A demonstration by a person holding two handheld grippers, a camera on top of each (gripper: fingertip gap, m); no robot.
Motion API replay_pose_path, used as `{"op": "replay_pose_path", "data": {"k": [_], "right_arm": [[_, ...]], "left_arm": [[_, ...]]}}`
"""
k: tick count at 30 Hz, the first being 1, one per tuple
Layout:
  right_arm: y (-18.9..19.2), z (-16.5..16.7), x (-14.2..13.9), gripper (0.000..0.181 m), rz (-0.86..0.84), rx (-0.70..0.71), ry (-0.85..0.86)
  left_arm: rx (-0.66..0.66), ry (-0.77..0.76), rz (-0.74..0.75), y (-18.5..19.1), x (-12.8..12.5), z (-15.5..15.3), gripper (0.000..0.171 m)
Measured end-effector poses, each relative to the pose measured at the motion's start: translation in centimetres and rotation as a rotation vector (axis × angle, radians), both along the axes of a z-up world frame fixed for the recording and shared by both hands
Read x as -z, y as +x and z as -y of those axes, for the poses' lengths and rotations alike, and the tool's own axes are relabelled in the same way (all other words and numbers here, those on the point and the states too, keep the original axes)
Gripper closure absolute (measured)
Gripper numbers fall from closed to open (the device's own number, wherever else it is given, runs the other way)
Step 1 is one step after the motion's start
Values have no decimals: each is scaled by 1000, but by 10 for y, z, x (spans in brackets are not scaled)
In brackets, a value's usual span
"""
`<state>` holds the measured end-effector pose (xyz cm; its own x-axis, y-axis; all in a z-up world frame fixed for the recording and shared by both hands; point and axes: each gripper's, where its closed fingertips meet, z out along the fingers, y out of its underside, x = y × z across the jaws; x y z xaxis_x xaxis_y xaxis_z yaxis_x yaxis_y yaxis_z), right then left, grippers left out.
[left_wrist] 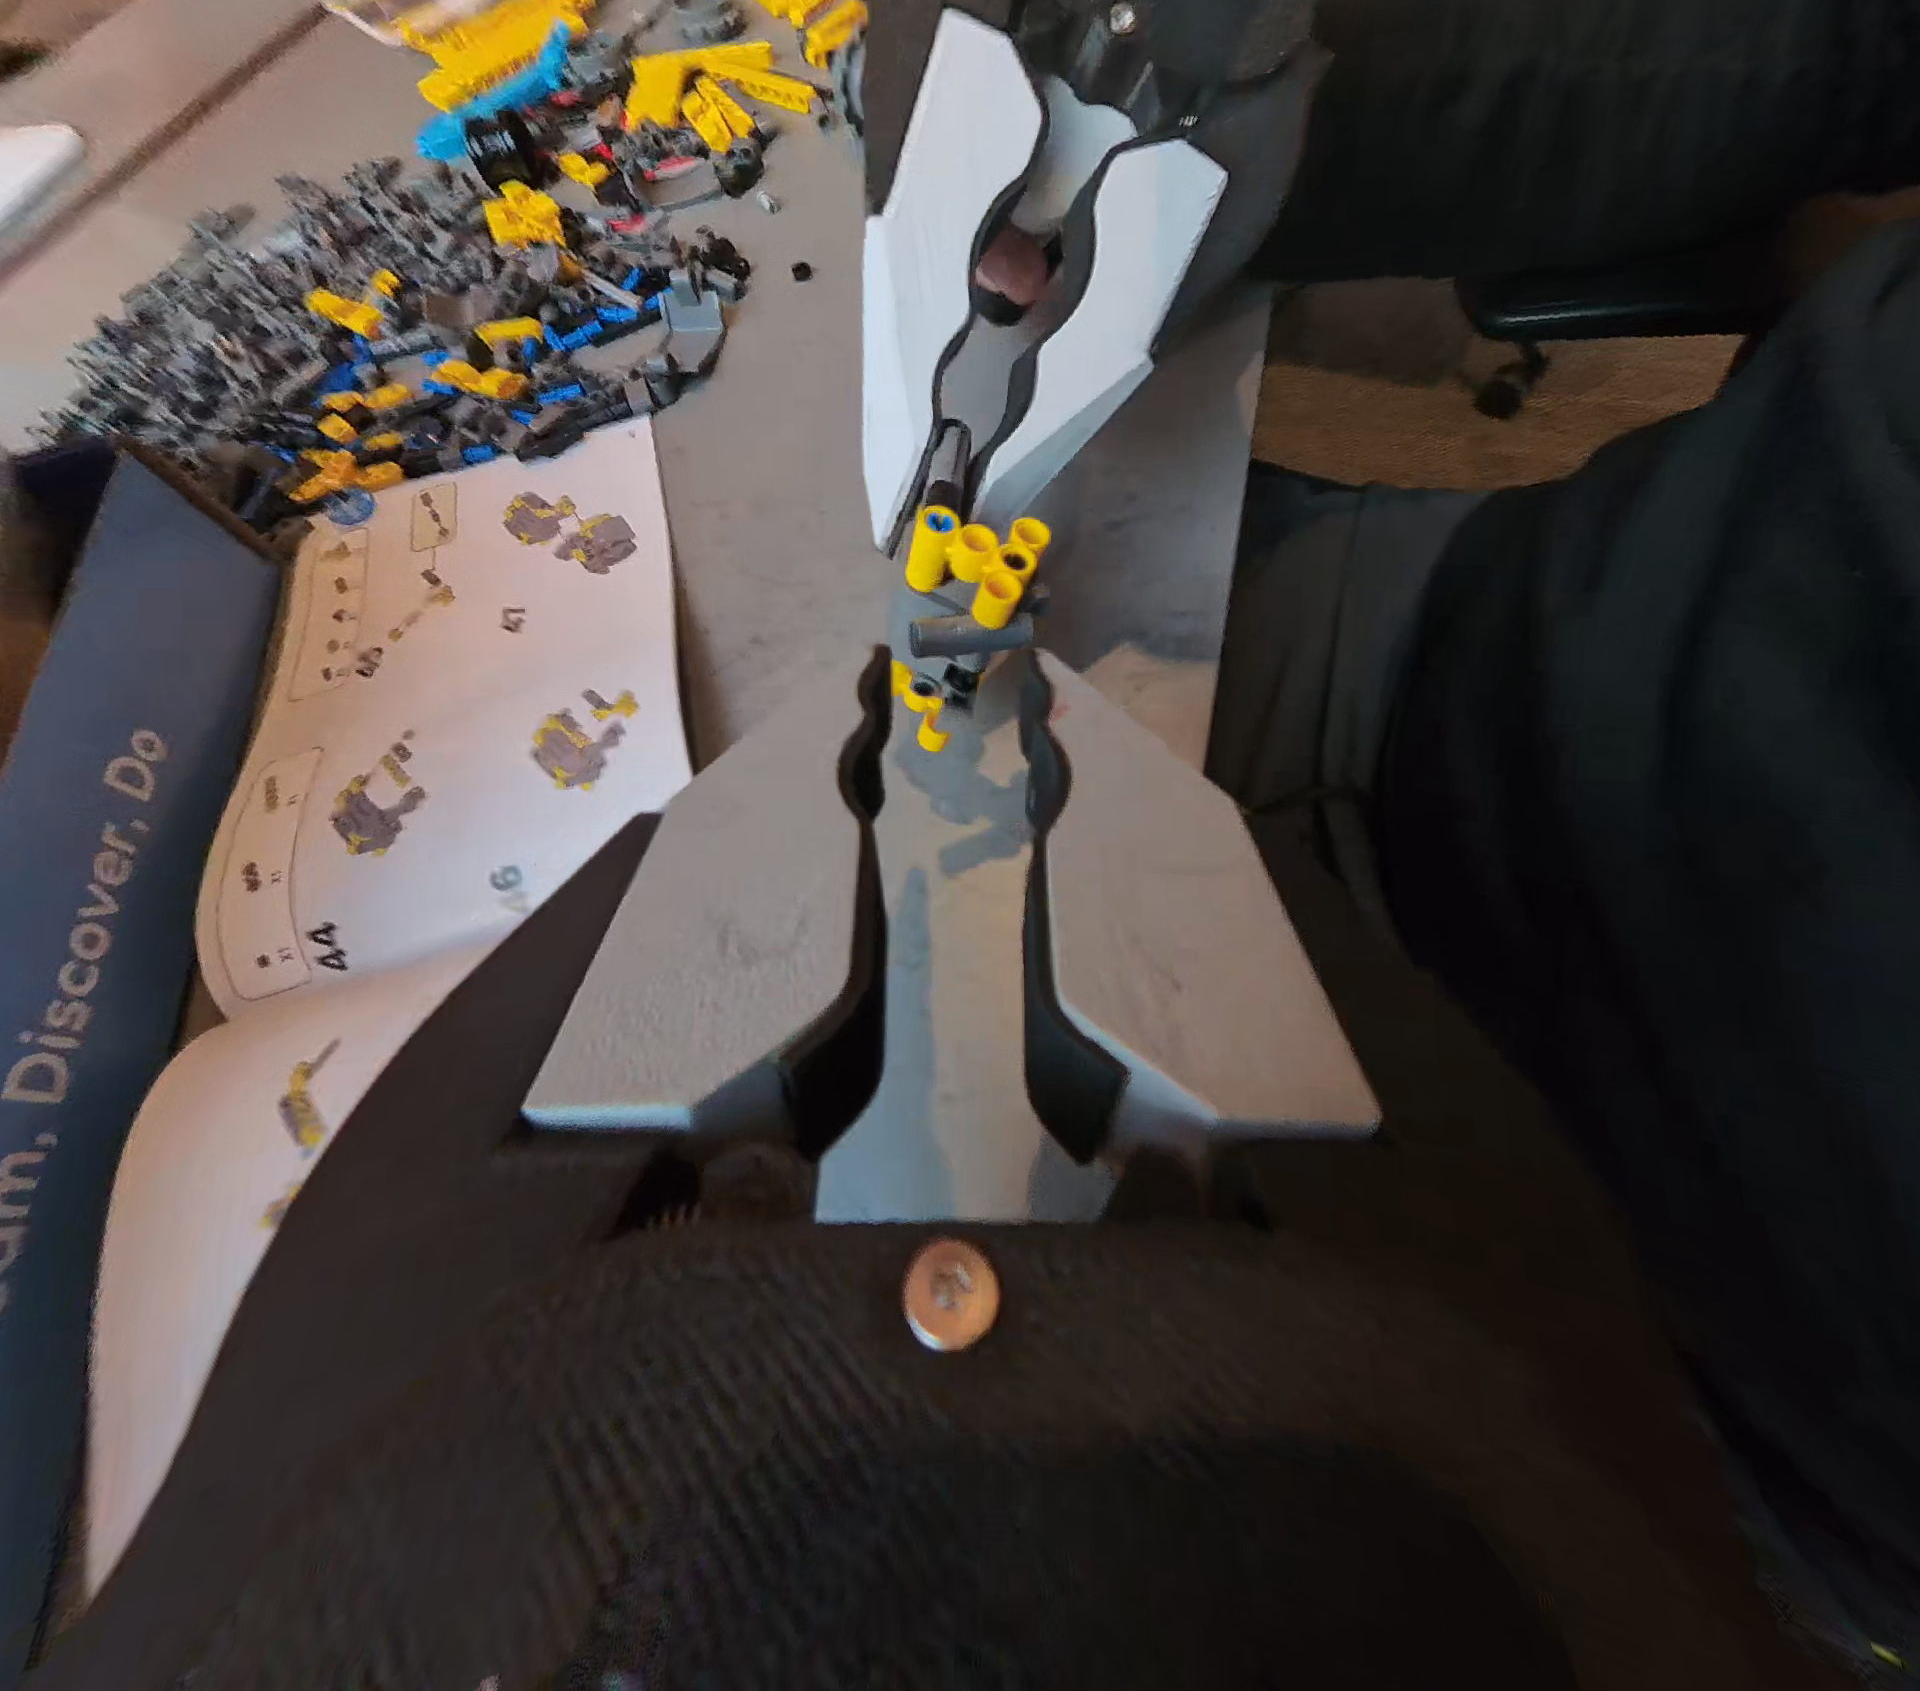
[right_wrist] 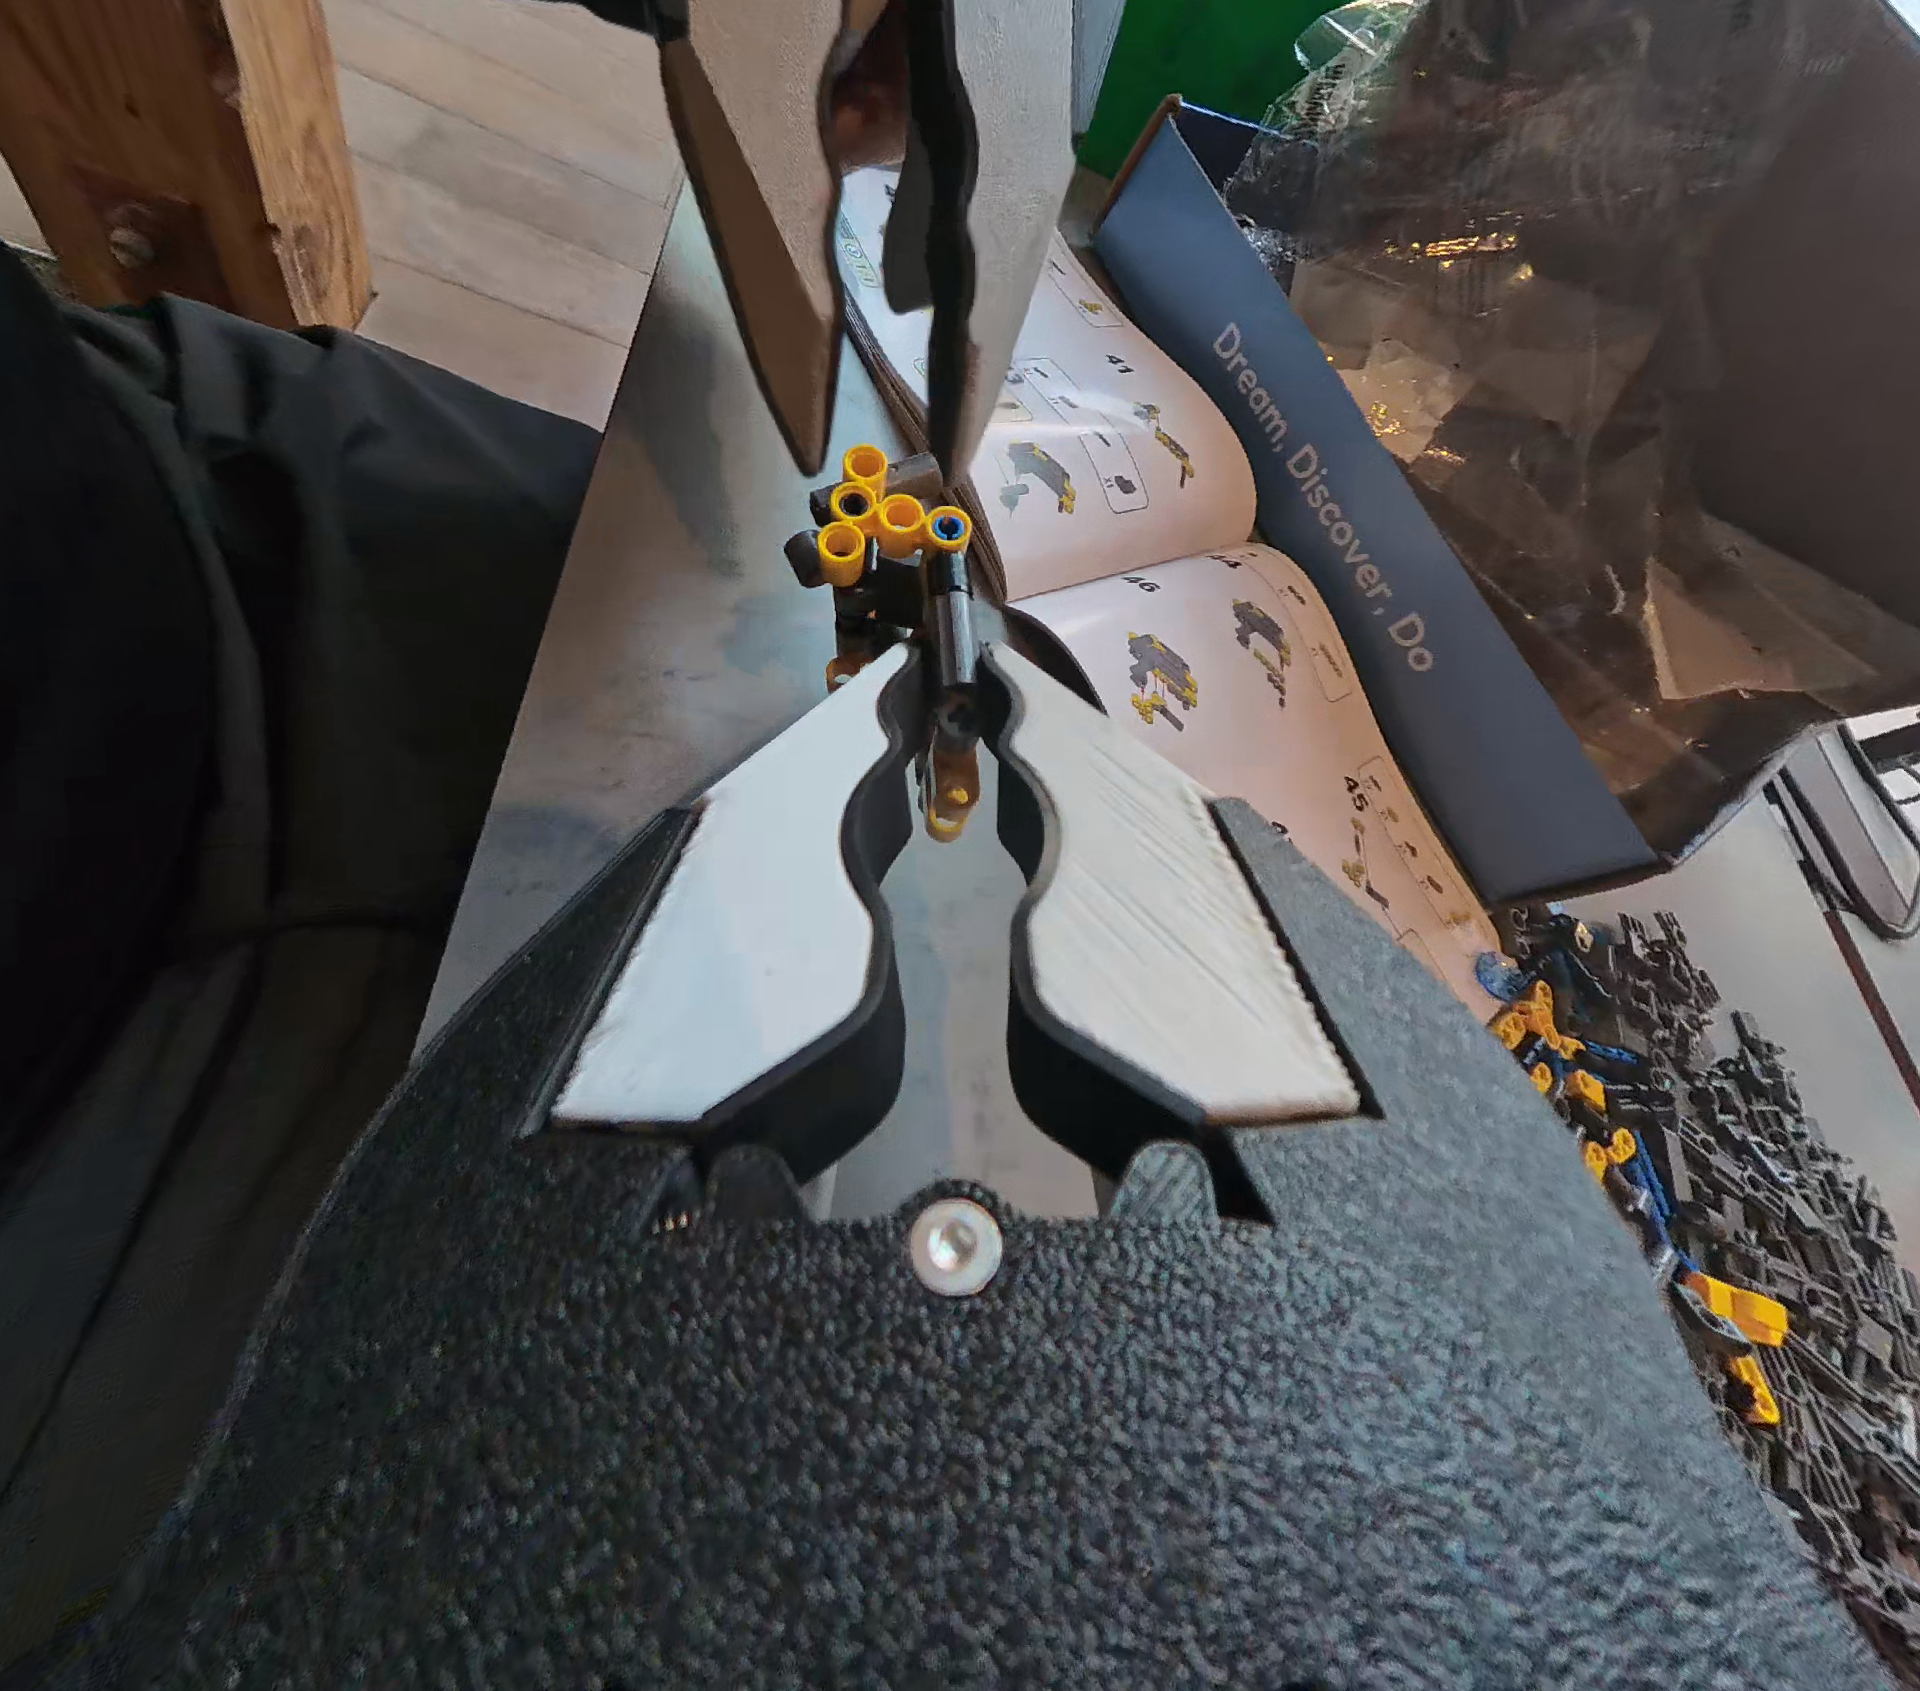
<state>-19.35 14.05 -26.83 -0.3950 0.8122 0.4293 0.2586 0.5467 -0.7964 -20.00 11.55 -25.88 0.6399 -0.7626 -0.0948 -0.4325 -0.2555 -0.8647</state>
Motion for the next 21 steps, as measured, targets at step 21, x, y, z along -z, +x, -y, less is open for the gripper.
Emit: {"op": "replay_pose_path", "data": {"k": [21], "right_arm": [[1, 4, 13, 174, 31, 25, 306]], "left_arm": [[47, -122, 120, 6, 12, 18, 146]]}}
